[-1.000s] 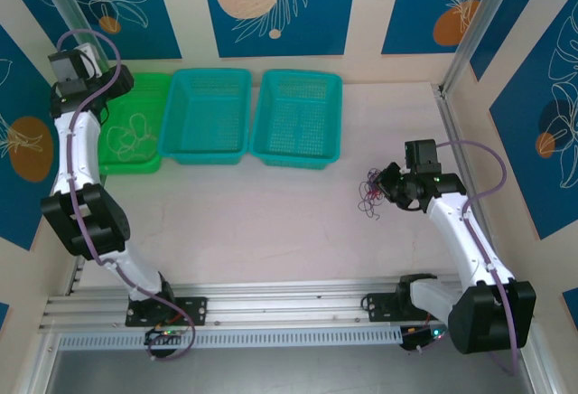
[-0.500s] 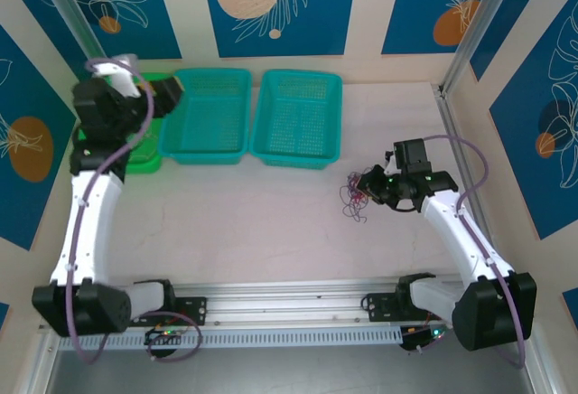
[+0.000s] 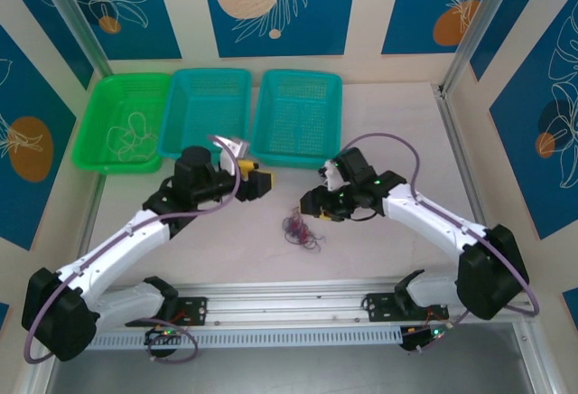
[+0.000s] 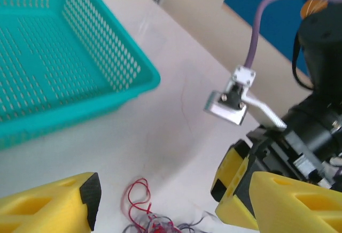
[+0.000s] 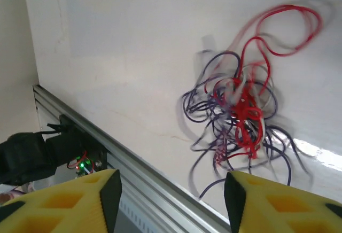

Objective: Untangle the cables

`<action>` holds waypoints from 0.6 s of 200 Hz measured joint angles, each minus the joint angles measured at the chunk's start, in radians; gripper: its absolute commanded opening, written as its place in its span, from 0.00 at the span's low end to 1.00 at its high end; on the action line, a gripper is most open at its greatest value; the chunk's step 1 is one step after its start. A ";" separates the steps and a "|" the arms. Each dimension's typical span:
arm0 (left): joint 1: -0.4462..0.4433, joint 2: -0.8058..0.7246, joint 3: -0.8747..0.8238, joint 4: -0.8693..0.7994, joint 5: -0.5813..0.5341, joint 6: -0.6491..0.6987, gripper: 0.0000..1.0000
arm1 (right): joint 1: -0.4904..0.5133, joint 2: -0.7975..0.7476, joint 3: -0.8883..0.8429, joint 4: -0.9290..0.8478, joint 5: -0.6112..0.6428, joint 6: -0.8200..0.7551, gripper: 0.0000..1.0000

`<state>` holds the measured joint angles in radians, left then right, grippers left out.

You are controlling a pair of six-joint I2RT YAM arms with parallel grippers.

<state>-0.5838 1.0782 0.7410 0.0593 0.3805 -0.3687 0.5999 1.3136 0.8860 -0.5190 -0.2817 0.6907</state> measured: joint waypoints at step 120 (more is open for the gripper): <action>-0.148 0.242 -0.095 -0.030 -0.056 -0.070 0.67 | 0.140 -0.012 -0.036 -0.010 0.278 0.056 0.45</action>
<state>-0.7319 1.3201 0.6464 0.0292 0.3248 -0.4389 0.7399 1.3018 0.8501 -0.5285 -0.0040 0.7471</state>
